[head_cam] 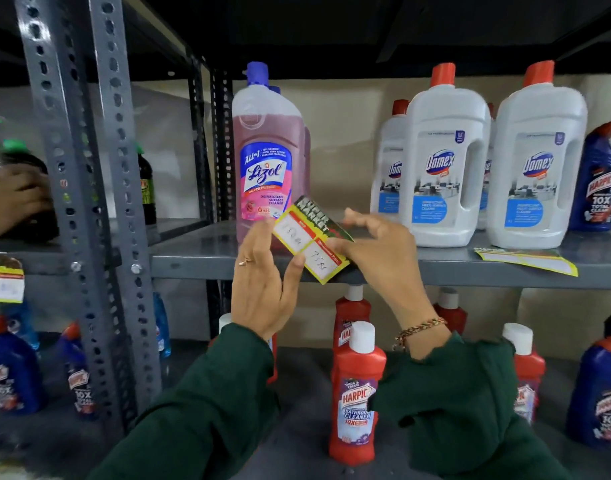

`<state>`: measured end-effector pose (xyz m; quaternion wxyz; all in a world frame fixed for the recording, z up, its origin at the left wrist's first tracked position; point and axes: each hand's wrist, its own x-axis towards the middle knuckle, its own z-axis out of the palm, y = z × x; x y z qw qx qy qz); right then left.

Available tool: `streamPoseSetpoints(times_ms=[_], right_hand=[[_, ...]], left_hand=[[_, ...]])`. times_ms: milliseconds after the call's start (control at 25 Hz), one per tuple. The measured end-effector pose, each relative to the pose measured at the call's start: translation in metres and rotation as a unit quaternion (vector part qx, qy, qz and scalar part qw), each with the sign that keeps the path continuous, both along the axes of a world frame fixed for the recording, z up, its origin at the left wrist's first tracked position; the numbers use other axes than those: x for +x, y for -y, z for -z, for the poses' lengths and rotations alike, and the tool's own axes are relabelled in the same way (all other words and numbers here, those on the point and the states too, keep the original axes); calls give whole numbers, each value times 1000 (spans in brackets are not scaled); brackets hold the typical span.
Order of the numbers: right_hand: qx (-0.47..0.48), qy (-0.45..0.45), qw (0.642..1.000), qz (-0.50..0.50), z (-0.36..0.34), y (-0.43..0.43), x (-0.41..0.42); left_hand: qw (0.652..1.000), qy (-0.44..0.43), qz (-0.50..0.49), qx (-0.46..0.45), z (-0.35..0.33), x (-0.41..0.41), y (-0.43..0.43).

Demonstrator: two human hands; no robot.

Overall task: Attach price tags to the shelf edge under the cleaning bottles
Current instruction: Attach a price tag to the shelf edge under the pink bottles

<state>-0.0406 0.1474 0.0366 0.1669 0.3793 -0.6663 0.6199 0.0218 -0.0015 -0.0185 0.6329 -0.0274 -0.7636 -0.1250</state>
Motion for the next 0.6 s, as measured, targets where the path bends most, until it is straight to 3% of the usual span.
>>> streamPoseSetpoints(times_ms=[80, 200, 440, 600], right_hand=[[37, -8, 999, -36, 5, 0, 6], [89, -91, 991, -41, 11, 6, 15], [144, -227, 963, 34, 22, 26, 26], [165, -252, 950, 87, 26, 31, 29]], left_hand=[[998, 11, 55, 24, -7, 13, 0], [998, 46, 39, 16, -19, 33, 12], [997, 74, 16, -21, -20, 62, 35], [990, 127, -3, -67, -10, 61, 48]])
